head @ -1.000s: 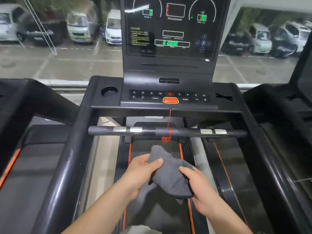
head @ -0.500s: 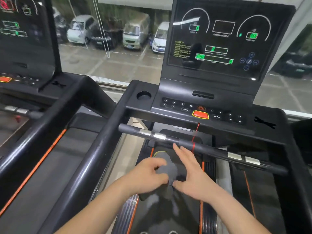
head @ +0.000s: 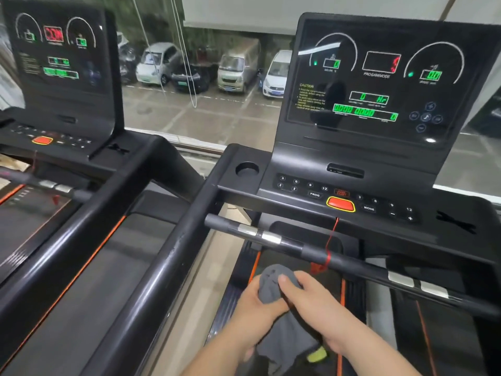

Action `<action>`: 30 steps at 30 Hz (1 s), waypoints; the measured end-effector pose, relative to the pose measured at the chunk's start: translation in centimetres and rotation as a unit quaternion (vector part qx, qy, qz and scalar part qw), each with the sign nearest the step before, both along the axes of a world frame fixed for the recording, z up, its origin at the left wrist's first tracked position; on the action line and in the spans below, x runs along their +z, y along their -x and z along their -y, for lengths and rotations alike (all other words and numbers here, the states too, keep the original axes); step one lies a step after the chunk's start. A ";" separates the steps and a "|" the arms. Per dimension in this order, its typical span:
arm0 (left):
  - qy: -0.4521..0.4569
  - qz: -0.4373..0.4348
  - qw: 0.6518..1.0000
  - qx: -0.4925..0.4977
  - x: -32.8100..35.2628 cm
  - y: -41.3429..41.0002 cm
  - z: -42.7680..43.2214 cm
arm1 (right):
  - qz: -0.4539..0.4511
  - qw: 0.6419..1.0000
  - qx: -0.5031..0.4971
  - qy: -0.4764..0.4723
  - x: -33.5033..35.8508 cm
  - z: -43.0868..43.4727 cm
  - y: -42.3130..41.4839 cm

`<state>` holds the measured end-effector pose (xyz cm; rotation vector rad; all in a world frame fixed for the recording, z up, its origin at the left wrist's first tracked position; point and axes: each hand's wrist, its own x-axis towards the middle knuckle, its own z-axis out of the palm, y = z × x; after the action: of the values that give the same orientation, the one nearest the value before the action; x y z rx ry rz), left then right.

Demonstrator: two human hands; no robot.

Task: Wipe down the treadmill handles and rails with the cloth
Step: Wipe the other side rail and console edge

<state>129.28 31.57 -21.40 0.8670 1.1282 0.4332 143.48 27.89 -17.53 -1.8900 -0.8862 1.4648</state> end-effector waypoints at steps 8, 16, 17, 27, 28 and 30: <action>-0.112 -0.144 0.958 0.220 0.0 3.7 -9.6 | 0.096 0.995 -0.027 -0.027 -1.6 -4.7 1.3; -0.333 -0.328 0.872 0.148 -1.7 2.5 -17.8 | -0.019 0.995 -0.096 0.004 -2.9 -5.9 3.0; -0.315 -0.346 0.874 0.134 -2.9 1.4 -17.3 | -0.023 0.994 -0.106 0.010 -3.0 -5.4 2.8; -0.305 -0.162 0.937 -0.051 -6.0 -11.4 -5.8 | -0.005 0.960 -0.281 -0.013 -3.4 -1.6 -3.7; -0.312 -0.139 0.938 -0.057 -5.9 -12.4 -5.0 | -0.002 0.954 -0.298 -0.019 -3.3 -1.2 -4.4; -0.328 -0.123 0.937 0.004 -4.2 -13.3 -4.9 | 0.008 0.945 -0.326 -0.027 -3.1 0.0 -6.0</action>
<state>142.61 36.49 -25.60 1.5346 1.2309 0.7451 149.43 27.88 -20.61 -1.8981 -0.2464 1.0022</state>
